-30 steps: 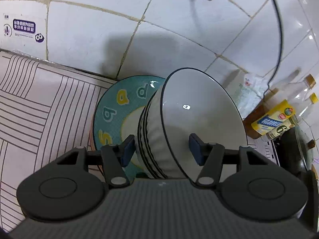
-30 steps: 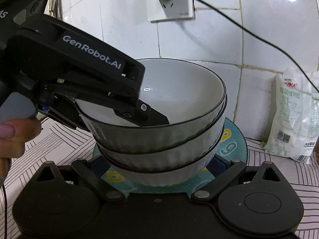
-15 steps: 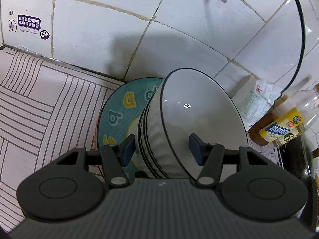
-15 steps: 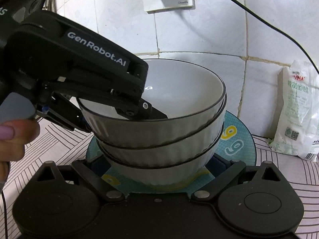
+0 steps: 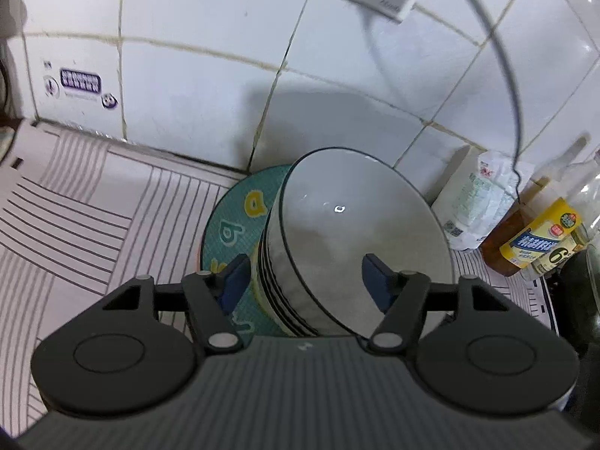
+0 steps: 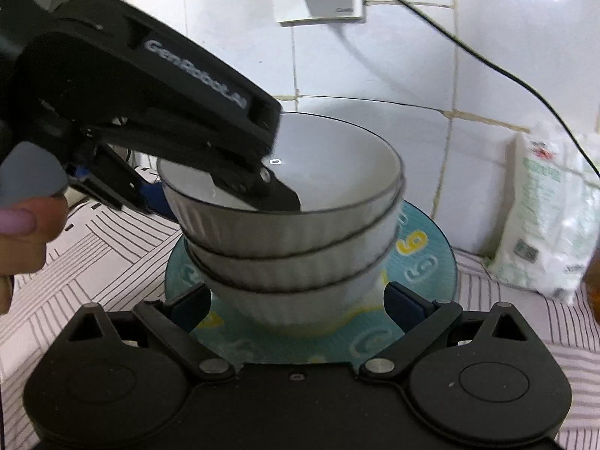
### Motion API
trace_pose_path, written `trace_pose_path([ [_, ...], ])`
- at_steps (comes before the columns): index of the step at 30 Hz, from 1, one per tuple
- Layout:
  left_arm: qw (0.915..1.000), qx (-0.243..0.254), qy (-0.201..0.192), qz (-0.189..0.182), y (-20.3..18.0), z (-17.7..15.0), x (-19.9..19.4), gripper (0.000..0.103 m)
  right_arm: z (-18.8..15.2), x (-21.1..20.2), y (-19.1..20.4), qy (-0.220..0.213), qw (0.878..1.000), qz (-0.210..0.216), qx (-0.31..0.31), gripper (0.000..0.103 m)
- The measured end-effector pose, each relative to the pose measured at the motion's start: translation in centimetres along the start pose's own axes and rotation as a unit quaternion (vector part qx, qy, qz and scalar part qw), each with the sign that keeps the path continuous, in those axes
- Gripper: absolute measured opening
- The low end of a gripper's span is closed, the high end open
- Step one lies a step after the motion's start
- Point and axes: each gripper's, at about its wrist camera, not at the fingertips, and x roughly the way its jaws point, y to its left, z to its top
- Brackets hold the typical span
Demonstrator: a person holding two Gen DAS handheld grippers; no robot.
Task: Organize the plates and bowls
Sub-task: 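Open both grippers and pull them back from the bowl stack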
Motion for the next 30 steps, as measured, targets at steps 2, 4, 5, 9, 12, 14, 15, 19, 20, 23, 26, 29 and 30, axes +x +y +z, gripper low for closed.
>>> trace_pose_path([
  [2,0.9999,0.001,-0.009,0.005,-0.2,-0.2,-1.0,0.07,-0.2,-1.1,-0.1,-0.004,1.0,-0.001,0.011,0.101],
  [4,0.9998,0.004,-0.015,0.01,-0.3,-0.4,-2.1,0.072,-0.5,-2.4,0.0,-0.009,1.0,-0.003,0.015,0.101],
  [5,0.9997,0.007,-0.018,0.013,-0.4,-0.6,-2.7,0.073,-0.6,-3.1,0.1,-0.01,1.0,-0.003,0.017,0.101],
  [9,0.999,0.023,-0.032,0.022,-0.7,-1.0,-5.3,0.076,-0.9,-5.7,0.0,-0.009,1.0,-0.009,0.024,0.101],
  [12,0.998,0.037,-0.039,0.032,-1.0,-1.4,-7.3,0.077,-1.1,-7.2,-0.2,-0.008,0.999,-0.015,0.037,0.101],
  [14,0.9967,0.045,-0.048,0.048,-1.4,-1.8,-8.8,0.078,-1.0,-8.3,-0.4,-0.007,0.999,-0.023,0.047,0.101],
  [15,0.9952,0.046,-0.056,0.065,-1.7,-2.1,-9.6,0.078,-0.8,-8.6,-0.4,-0.005,0.998,-0.028,0.05,0.101],
  [19,0.9904,0.072,-0.08,0.087,-2.9,-3.2,-12.6,0.078,-0.2,-10.0,-0.4,0.01,0.997,-0.058,0.055,0.101],
  [20,0.9901,0.075,-0.081,0.086,-3.1,-3.4,-13.4,0.078,0.0,-10.5,-0.4,0.015,0.996,-0.069,0.054,0.101],
  [23,0.9899,0.077,-0.085,0.083,-3.5,-4.0,-15.5,0.078,0.6,-12.1,-0.3,0.014,0.995,-0.085,0.054,0.101],
  [26,0.9892,0.081,-0.091,0.082,-3.8,-4.6,-17.6,0.079,1.1,-14.3,0.1,0.009,0.994,-0.09,0.059,0.101],
  [29,0.9883,0.086,-0.095,0.083,-4.2,-5.2,-19.6,0.081,1.8,-16.4,0.6,0.008,0.994,-0.088,0.07,0.101],
  [30,0.988,0.089,-0.093,0.085,-4.4,-5.4,-20.2,0.081,1.9,-17.0,0.7,0.008,0.993,-0.088,0.073,0.101],
])
